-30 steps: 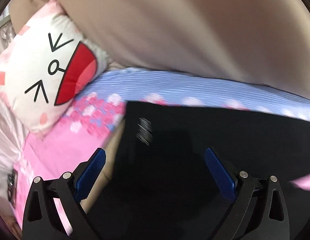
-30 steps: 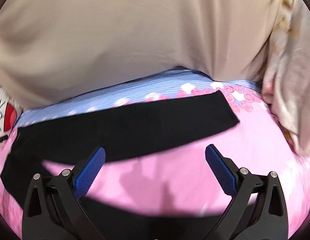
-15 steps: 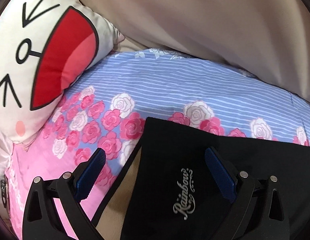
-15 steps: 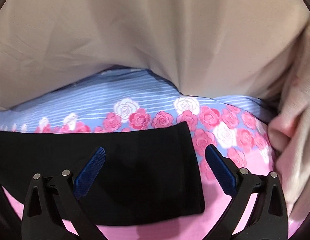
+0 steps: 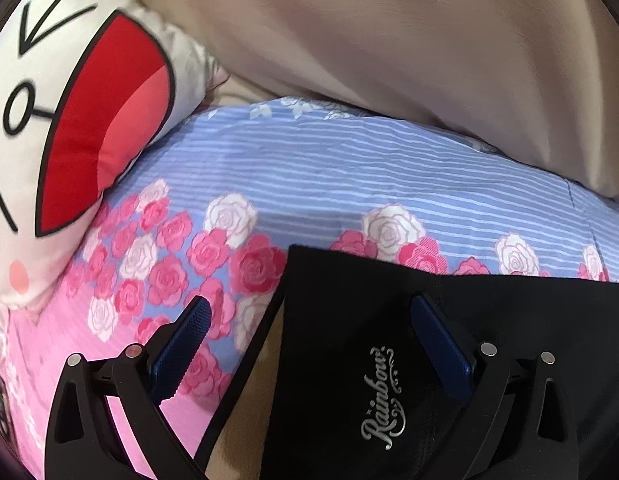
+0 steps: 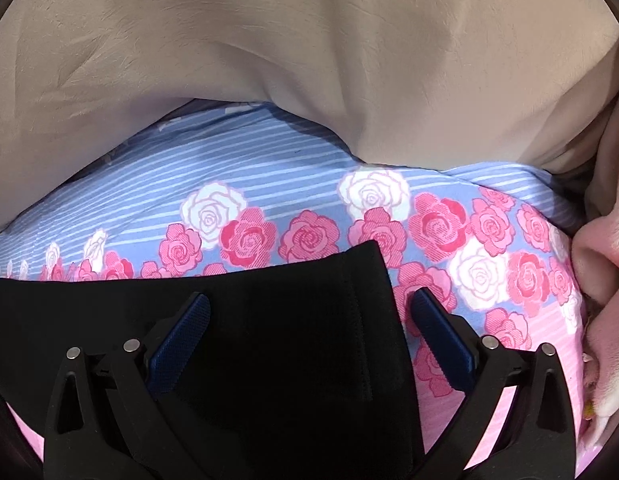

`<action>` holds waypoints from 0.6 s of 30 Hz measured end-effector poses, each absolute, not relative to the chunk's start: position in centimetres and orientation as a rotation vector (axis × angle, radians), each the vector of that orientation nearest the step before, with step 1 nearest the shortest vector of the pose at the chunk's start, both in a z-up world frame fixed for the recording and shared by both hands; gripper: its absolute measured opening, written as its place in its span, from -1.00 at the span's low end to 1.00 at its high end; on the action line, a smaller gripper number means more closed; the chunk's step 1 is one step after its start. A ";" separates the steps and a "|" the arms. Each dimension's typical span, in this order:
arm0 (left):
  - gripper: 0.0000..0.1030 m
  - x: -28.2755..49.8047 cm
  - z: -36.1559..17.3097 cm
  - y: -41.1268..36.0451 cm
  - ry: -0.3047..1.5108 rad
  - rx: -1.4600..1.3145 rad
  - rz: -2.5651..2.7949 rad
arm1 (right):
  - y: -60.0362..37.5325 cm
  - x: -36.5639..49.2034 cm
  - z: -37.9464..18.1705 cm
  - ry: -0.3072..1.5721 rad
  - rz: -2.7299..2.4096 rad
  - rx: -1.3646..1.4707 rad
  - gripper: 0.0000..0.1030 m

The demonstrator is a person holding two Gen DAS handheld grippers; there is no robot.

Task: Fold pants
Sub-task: 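Move both tools down to the trousers' waistband by the Rainbow label, then close both grippers on the waistband and lift it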

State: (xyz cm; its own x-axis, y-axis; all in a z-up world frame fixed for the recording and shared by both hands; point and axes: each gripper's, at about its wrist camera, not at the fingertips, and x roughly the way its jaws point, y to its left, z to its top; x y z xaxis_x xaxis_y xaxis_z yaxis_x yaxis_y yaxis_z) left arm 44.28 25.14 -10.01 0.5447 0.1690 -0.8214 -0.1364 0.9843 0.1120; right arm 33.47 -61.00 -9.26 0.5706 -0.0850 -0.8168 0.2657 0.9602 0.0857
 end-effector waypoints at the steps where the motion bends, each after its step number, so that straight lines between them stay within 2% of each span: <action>1: 0.90 44.6 -10.0 25.0 0.976 0.047 0.177 | -61.1 33.7 -9.3 0.940 -0.207 0.206 0.91; 4: 0.89 45.4 -10.0 25.2 0.985 0.032 0.171 | -60.8 34.7 -9.9 0.917 -0.198 0.193 0.91; 5: 0.82 45.6 -10.0 25.5 0.987 0.014 0.168 | -60.8 34.7 -10.1 0.902 -0.192 0.191 0.91; 6: 0.66 45.7 -10.0 25.7 0.989 -0.013 0.151 | -61.1 34.8 -10.4 0.894 -0.194 0.190 0.91; 7: 0.60 45.8 -10.0 25.8 0.991 -0.037 0.137 | -61.0 34.7 -10.4 0.890 -0.198 0.182 0.91; 9: 0.30 45.6 -9.8 25.7 0.995 -0.069 0.104 | -60.8 34.5 -10.5 0.881 -0.209 0.179 0.91; 11: 0.12 45.3 -9.5 25.1 0.991 -0.039 0.112 | -60.5 34.1 -10.5 0.872 -0.212 0.180 0.91; 13: -0.12 44.9 -9.2 24.4 0.984 0.000 0.121 | -60.1 33.7 -10.1 0.857 -0.209 0.181 0.68; 15: -0.51 44.4 -8.9 24.0 0.989 0.016 0.122 | -60.2 33.2 -9.7 0.842 -0.211 0.205 0.23; 16: -0.57 44.2 -8.7 23.8 0.991 0.019 0.122 | -60.4 33.0 -9.7 0.842 -0.205 0.222 0.14; 18: -0.61 43.6 -8.4 23.5 0.988 0.029 0.120 | -60.7 32.4 -9.5 0.841 -0.168 0.263 -0.32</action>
State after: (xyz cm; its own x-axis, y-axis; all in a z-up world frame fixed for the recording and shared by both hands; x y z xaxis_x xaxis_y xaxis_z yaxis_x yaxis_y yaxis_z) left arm 43.63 23.51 -8.37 0.5446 0.1139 -0.8309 -0.0879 0.9930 0.0785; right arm 32.43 -60.67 -9.49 0.6561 -0.0433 -0.7534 0.2499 0.9545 0.1627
